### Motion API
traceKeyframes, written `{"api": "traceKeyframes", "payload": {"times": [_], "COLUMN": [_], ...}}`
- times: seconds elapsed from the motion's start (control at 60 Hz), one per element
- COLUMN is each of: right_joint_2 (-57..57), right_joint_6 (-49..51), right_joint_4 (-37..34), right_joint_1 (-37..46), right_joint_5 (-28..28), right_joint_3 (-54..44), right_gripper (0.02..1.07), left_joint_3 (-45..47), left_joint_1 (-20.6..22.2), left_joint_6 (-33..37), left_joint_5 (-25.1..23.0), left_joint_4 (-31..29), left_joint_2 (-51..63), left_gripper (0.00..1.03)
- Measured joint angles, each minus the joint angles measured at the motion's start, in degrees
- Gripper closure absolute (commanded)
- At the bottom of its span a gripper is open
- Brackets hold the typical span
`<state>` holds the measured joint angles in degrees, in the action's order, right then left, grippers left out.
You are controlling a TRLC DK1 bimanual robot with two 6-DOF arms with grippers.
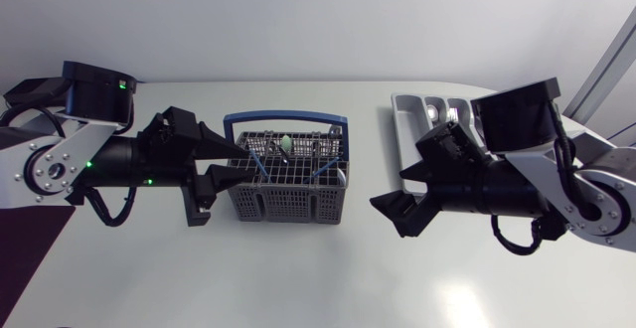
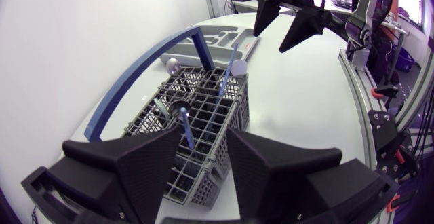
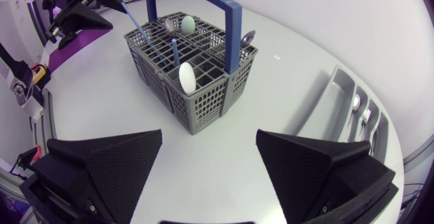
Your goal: Unload the cutlery basket into the drawer organizer.
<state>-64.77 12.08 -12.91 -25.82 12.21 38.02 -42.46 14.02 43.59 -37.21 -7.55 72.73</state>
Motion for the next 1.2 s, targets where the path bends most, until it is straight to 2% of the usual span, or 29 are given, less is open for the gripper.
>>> {"api": "traceKeyframes", "payload": {"times": [0.15,0.567,0.683,0.8,0.917,1.2], "right_joint_2": [0.00,0.00,-0.02,-0.04,-0.07,-0.07], "right_joint_6": [0.00,0.20,0.20,0.20,0.20,0.20], "right_joint_4": [0.00,0.37,0.68,0.92,1.09,1.11], "right_joint_1": [0.00,0.00,0.00,0.00,0.00,-0.46], "right_joint_5": [0.00,0.00,0.00,0.00,0.00,0.00], "right_joint_3": [-0.28,-0.92,-1.68,-1.77,-1.77,-1.84], "right_gripper": [0.07,0.07,0.07,0.07,0.07,0.07], "left_joint_3": [-0.13,-1.92,-1.92,-1.92,-1.92,-1.99], "left_joint_1": [0.04,0.79,0.79,0.79,0.79,0.79], "left_joint_6": [-0.02,-0.07,-0.48,-0.48,-1.07,-2.67], "left_joint_5": [0.02,0.68,1.27,1.27,1.27,1.05], "left_joint_4": [0.55,4.46,5.77,6.62,6.67,6.97], "left_joint_2": [1.70,4.59,4.92,4.94,4.94,4.90], "left_gripper": [0.62,0.62,0.66,0.77,1.01,1.01]}}
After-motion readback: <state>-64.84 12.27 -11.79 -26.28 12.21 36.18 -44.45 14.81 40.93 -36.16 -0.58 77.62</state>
